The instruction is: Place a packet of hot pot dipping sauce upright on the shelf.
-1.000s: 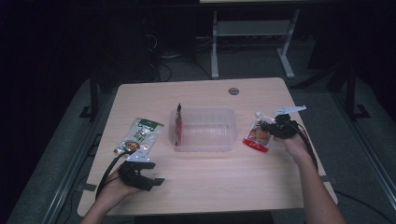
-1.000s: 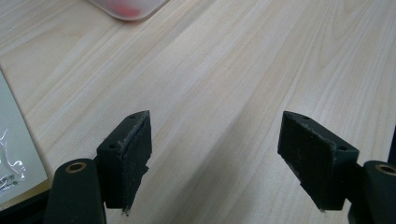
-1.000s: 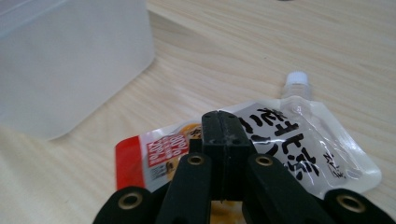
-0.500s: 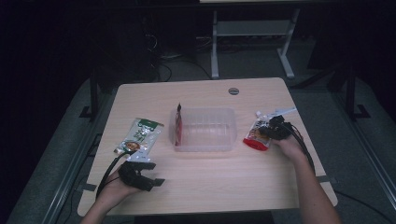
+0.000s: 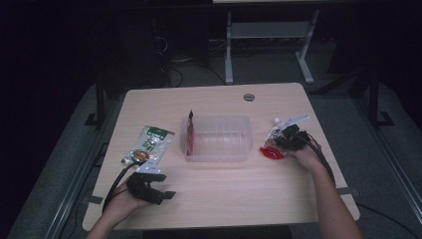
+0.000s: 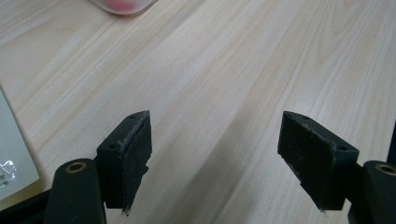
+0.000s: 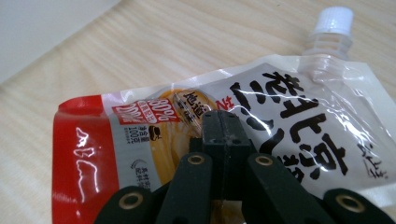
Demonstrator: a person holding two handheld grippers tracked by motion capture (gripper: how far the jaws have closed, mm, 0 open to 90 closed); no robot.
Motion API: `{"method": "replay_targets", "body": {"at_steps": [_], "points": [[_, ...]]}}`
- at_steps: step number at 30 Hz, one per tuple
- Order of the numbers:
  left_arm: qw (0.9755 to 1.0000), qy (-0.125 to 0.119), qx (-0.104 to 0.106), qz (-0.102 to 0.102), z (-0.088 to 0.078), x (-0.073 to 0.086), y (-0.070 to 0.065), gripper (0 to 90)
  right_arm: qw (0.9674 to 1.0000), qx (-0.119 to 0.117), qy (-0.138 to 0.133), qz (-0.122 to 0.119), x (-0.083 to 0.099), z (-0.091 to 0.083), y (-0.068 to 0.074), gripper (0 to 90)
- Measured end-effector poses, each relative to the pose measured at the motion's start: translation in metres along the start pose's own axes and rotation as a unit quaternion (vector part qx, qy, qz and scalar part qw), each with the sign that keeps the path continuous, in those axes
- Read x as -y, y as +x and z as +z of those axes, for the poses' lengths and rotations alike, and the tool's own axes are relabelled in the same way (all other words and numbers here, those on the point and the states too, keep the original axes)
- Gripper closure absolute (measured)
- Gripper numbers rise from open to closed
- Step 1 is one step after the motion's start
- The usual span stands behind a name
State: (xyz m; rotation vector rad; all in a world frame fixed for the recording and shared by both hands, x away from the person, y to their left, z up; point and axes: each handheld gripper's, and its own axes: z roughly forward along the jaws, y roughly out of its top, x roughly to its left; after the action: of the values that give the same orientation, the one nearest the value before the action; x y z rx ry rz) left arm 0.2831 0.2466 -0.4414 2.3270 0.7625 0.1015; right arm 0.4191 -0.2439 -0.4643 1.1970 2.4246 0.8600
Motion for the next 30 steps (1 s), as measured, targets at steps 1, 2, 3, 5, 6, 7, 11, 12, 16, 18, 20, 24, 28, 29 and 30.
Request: {"method": "replay_targets", "body": {"at_steps": [1, 2, 3, 5, 6, 7, 11, 12, 16, 18, 20, 24, 28, 29, 30], "points": [[1.0, 0.002, -0.001, 0.001, 0.0, 0.0, 0.001, 25.5, 1.0, -0.007, 0.004, 0.0, 0.001, -0.001, 0.001, 90.0], [1.0, 0.002, -0.001, 0.001, 0.0, 0.0, 0.001, 25.5, 1.0, -0.007, 0.004, 0.0, 0.001, -0.001, 0.001, 90.0], [1.0, 0.001, 0.0, 0.001, -0.001, 0.0, 0.001, 25.5, 0.9999, -0.012, 0.007, -0.008, 0.001, -0.003, 0.003, 90.0], [1.0, 0.001, 0.0, 0.001, 0.0, 0.0, 0.001, 25.6, 0.9997, -0.017, 0.012, -0.015, 0.002, -0.005, 0.006, 90.0], [1.0, 0.002, 0.0, 0.0, 0.0, 0.0, 0.001, 25.6, 0.9996, -0.022, 0.012, -0.014, 0.003, -0.006, 0.007, 90.0], [1.0, 0.002, 0.0, 0.002, 0.0, 0.0, 0.001, 25.6, 0.9995, -0.023, 0.013, -0.018, 0.004, -0.006, 0.008, 90.0], [1.0, -0.004, 0.001, -0.003, 0.0, -0.001, -0.001, 25.5, 0.9989, -0.035, 0.019, -0.025, 0.006, -0.01, 0.013, 90.0], [1.0, 0.0, 0.0, 0.001, 0.0, -0.001, 0.0, 25.5, 0.9986, -0.038, 0.021, -0.028, 0.007, -0.011, 0.014, 90.0], [1.0, 0.001, 0.001, 0.002, 0.0, -0.001, -0.001, 25.5, 0.9977, -0.044, 0.03, -0.042, 0.009, -0.015, 0.022, 90.0], [1.0, 0.0, 0.001, 0.003, 0.0, -0.001, -0.001, 25.5, 0.9972, -0.051, 0.032, -0.044, 0.011, -0.018, 0.026, 90.0], [1.0, -0.005, 0.002, 0.0, 0.0, -0.001, -0.002, 25.5, 0.9967, -0.057, 0.034, -0.046, 0.013, -0.02, 0.03, 90.0], [1.0, 0.001, 0.002, 0.008, 0.0, -0.001, -0.002, 25.5, 0.9955, -0.067, 0.036, -0.056, 0.018, -0.025, 0.038, 90.0], [1.0, 0.001, 0.003, 0.006, 0.0, -0.002, -0.002, 25.5, 0.9946, -0.073, 0.039, -0.064, 0.021, -0.028, 0.046, 90.0], [1.0, 0.001, 0.003, 0.006, 0.0, -0.002, -0.002, 25.5, 0.9942, -0.076, 0.038, -0.066, 0.021, -0.029, 0.046, 90.0], [1.0, -0.002, 0.002, 0.007, 0.0, -0.002, -0.002, 25.5, 0.994, -0.079, 0.039, -0.065, 0.022, -0.03, 0.047, 90.0]]}}
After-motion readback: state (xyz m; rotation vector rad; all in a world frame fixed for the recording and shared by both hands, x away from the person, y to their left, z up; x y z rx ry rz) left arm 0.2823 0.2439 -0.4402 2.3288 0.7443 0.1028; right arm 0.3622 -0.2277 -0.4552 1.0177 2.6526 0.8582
